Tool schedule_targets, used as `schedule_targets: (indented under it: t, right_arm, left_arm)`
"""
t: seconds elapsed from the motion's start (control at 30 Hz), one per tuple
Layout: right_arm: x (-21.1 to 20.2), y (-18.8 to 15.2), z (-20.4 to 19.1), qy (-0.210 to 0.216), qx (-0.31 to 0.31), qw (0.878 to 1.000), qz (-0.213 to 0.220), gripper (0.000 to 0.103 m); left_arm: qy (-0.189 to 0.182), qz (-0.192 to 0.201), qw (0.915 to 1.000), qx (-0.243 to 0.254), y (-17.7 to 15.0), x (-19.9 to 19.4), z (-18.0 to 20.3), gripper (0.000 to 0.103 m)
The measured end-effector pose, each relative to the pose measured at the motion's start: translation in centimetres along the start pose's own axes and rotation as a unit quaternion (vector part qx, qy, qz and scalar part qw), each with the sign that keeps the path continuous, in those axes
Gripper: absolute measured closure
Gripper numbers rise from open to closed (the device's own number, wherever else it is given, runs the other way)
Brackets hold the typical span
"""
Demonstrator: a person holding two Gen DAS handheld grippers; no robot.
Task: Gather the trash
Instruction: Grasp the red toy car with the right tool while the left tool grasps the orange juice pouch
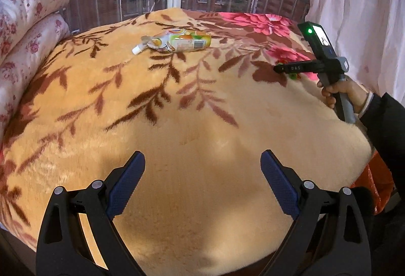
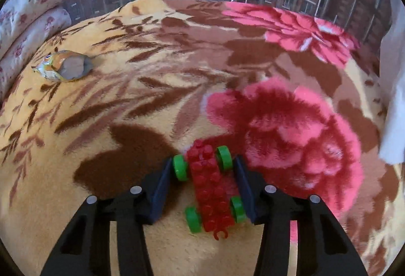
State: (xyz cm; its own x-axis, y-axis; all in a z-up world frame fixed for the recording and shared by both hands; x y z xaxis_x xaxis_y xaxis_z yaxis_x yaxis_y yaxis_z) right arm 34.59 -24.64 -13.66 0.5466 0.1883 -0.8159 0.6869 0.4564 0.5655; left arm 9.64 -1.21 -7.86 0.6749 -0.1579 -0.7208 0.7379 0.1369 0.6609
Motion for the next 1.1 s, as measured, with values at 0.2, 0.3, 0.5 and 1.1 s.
schedule_targets:
  t: [0.2,0.3,0.5,1.1]
  right_arm:
    - [-0.8,-0.2,-0.7,-0.022,-0.015,0.999,0.025,0.065]
    - [-1.2,-0.3,-0.8,-0.028,-0.018,0.999,0.036,0.065]
    - [-1.1,-0.6,0.0,-0.003,0.008,0.999,0.042,0.065]
    - [-1.2,-0.8,1.4,0.070,0.071,0.993,0.058,0.064]
  left_arm:
    - [-0.007,-0.009,0.9996,-0.024,2.8,1.8,-0.1,0.013]
    - [-0.003,-0.015,0.9979,-0.063,5.5,3.6,-0.5,0.013]
    - [-0.002,-0.020,0.9699,-0.243,13.0,7.7,-2.6,0.013]
    - [0.161,-0.019,0.8703,-0.465,19.5,18.9,-3.7,0.013]
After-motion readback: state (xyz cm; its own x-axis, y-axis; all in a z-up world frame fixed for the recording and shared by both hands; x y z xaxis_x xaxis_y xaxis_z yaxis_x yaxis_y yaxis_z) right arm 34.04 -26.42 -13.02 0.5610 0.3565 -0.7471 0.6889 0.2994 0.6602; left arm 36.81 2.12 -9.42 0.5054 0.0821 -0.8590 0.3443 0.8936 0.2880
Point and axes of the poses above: each gripper's, at about its wrist camera, not at the fingertips, and x roughly the way its jaws point, z to its right, y to its top, the point moved 6 cm from there along x, roughly the way its jaws point, and after that the axes turned 8 degrees about -x, right-handed, at the moved point
